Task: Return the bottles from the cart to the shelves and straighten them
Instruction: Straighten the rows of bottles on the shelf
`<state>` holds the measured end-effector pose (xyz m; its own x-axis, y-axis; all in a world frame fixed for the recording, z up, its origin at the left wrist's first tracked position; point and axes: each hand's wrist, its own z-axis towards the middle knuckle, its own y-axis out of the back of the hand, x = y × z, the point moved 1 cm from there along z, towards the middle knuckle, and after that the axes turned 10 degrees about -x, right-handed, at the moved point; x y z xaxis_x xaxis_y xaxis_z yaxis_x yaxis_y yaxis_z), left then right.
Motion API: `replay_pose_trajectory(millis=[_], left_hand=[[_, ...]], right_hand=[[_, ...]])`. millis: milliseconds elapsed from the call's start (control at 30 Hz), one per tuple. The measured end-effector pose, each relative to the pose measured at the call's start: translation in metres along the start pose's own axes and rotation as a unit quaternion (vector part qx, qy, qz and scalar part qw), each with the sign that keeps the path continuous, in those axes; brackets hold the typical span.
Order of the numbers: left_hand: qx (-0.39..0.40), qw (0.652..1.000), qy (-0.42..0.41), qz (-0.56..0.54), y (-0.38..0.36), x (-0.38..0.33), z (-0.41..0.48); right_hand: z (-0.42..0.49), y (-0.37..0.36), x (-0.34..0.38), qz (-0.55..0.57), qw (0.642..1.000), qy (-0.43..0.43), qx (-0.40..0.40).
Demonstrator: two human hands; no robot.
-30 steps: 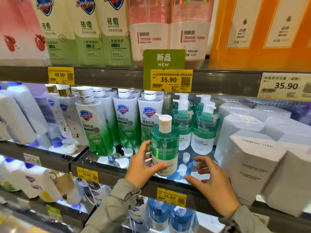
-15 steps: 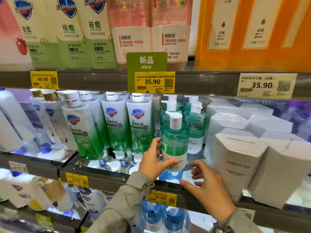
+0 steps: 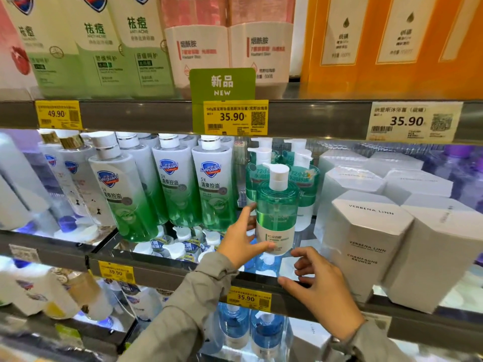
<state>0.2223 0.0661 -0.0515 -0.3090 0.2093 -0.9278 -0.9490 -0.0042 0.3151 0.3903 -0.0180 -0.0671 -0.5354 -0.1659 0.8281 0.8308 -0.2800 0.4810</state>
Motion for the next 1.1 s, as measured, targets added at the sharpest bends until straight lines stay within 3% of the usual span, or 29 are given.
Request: replay_pose_trajectory(millis=[133, 233, 367, 467, 567, 733, 1100], left_hand=[[0.002, 0.999, -0.005, -0.049, 0.011, -0.02, 0.003], [-0.013, 1.0, -0.014, -0.016, 0.004, -0.032, 0.008], [-0.167, 0.982, -0.032, 0.086, -0.028, -0.041, -0.001], [-0.216, 0.972, -0.037, 0.09, -0.036, -0.04, 0.002], [-0.18, 0.978, -0.044, 0.1, -0.03, -0.036, 0.009], [-0.049, 0.996, -0.06, 0.042, -0.014, -0.013, 0.011], [-0.036, 0.994, -0.085, 0.063, -0.034, -0.015, 0.025]], right_hand=[[0.0, 0.001, -0.002, -0.005, 1.0, 0.002, 0.002], [0.0, 0.0, 0.0, -0.01, 1.0, 0.003, 0.003], [0.0, 0.0, -0.001, -0.002, 1.0, 0.001, 0.001], [0.0, 0.001, -0.001, 0.0, 1.0, 0.005, 0.006], [0.0, 0.0, -0.004, 0.003, 1.0, 0.009, -0.004], [0.001, -0.002, -0.004, -0.001, 1.0, 0.012, -0.004], [0.003, -0.002, -0.005, 0.003, 1.0, 0.018, -0.001]])
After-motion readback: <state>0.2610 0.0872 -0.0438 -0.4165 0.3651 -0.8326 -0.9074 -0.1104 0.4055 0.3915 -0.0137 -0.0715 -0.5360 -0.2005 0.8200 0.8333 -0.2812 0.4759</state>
